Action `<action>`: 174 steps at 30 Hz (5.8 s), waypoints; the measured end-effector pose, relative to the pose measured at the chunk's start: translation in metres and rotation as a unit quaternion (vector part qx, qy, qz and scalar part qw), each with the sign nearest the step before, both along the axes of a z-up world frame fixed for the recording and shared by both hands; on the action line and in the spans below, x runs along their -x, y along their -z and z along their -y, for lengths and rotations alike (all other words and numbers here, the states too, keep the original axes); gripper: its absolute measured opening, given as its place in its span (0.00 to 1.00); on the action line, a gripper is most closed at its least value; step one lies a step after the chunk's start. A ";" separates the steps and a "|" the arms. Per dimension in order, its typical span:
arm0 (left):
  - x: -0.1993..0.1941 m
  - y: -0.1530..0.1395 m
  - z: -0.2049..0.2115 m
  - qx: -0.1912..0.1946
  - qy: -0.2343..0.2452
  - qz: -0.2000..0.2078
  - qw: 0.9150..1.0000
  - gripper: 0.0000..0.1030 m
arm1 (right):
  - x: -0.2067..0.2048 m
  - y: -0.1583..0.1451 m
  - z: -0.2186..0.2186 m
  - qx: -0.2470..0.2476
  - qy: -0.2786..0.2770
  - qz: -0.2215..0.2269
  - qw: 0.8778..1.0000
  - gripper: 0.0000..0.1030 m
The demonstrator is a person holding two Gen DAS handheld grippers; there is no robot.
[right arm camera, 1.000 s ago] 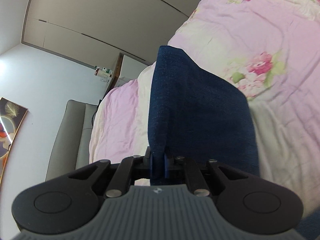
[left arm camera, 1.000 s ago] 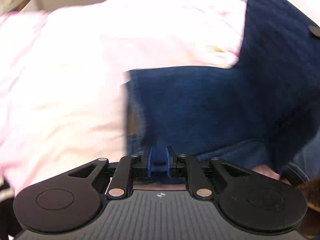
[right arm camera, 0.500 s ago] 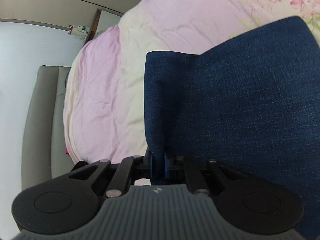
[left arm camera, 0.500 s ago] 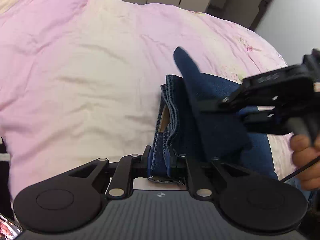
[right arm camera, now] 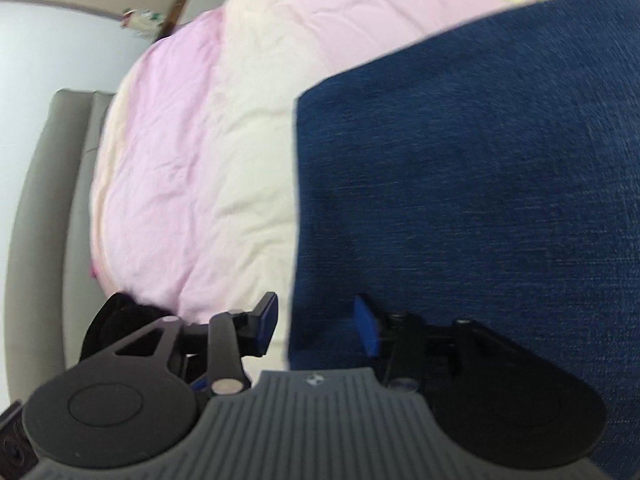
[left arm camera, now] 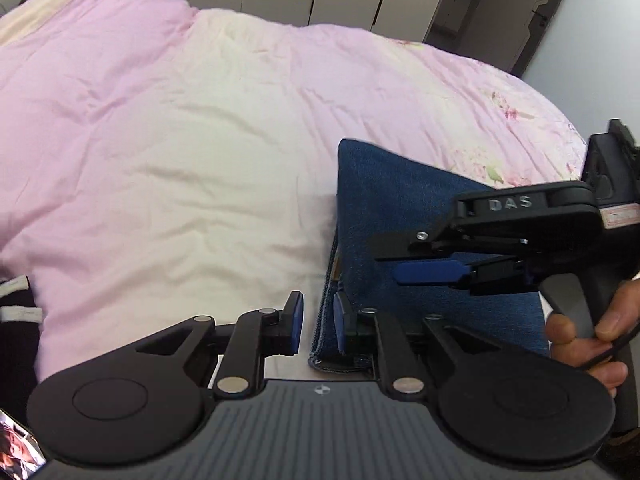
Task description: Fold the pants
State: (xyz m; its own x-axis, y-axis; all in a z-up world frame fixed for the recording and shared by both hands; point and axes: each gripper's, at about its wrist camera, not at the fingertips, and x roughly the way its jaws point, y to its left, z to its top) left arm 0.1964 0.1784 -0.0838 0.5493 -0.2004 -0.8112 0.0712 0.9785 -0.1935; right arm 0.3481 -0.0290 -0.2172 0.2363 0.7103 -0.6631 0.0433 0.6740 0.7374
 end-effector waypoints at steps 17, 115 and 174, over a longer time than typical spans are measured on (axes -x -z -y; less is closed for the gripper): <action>-0.019 0.050 0.073 -0.140 0.130 -0.051 0.980 0.04 | 0.124 -0.036 0.122 0.274 -0.109 0.195 0.935 0.13; -0.091 0.121 -0.005 0.171 0.004 -0.097 0.981 0.98 | 0.020 0.062 0.191 0.101 0.066 0.077 0.990 0.55; -0.055 0.087 -0.169 0.163 -0.155 -0.021 0.974 0.35 | -0.118 0.051 -0.022 0.085 -0.108 0.084 0.987 0.25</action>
